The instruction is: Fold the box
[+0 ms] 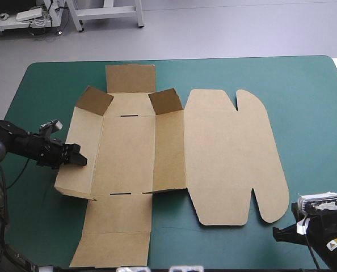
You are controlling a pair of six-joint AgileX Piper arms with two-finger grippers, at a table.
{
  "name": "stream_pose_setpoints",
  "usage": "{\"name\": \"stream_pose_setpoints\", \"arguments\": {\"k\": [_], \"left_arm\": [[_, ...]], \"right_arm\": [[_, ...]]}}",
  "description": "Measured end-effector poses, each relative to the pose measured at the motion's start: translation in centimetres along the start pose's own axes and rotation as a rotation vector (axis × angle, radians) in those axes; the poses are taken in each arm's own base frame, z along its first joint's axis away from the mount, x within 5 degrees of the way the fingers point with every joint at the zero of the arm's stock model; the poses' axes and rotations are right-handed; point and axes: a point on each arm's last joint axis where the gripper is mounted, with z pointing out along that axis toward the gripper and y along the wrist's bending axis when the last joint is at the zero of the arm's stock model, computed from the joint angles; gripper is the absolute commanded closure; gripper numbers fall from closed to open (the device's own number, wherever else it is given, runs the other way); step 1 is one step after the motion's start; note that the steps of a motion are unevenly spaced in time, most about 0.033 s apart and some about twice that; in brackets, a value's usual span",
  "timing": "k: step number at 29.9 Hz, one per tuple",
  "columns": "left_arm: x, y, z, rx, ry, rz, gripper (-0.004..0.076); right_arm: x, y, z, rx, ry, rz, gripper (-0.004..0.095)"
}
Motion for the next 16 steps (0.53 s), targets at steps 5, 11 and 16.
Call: {"name": "stream_pose_setpoints", "arguments": {"k": [5, 11, 16], "left_arm": [[0.0, -0.2, 0.0, 0.018, 0.001, -0.004, 0.0732], [-0.1, -0.7, 0.0, 0.028, 0.009, 0.016, 0.0733], [-1.5, -3.1, -0.6, -0.130, 0.075, 0.241, 0.0733]], "right_arm": [[0.0, 0.0, 0.0, 0.000, 0.000, 0.000, 0.0926], [0.0, 0.0, 0.0, 0.000, 0.000, 0.000, 0.0926], [0.0, 0.0, 0.0, 0.000, 0.000, 0.001, 0.0925]]}}
